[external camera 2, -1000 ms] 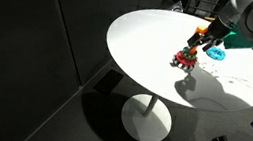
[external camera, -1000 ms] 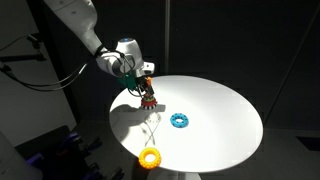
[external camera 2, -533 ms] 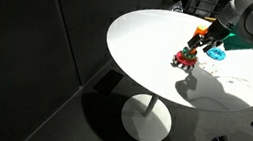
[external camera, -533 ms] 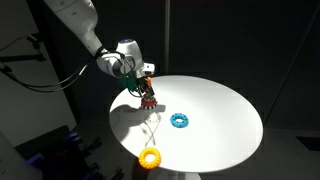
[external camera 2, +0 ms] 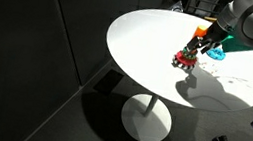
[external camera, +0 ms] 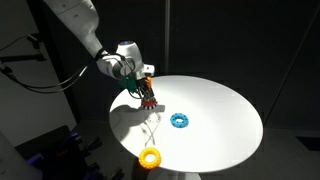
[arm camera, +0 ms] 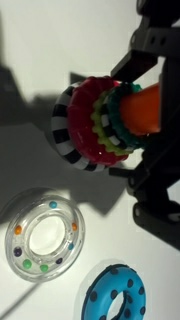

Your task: Move the green toy to the table

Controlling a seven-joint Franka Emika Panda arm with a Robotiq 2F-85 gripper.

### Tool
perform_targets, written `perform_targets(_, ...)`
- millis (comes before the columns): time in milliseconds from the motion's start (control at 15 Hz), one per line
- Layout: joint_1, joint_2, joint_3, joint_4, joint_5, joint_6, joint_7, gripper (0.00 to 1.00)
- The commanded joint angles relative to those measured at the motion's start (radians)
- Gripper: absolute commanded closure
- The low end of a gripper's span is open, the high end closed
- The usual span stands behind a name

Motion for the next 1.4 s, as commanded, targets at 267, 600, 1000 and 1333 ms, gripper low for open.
perform_targets(267,0.029,0.013,-0.03,0.007,-0.017,0.031,0.017,0.62)
perform_targets(600,0.034,-0.004,-0.03,0.002,-0.012,0.024,0.018,0.62)
perform_targets(1000,0.035,-0.029,-0.026,-0.002,-0.007,0.011,0.02,0.62)
perform_targets(1333,0.045,-0.074,-0.038,-0.005,-0.011,-0.005,0.045,0.62)
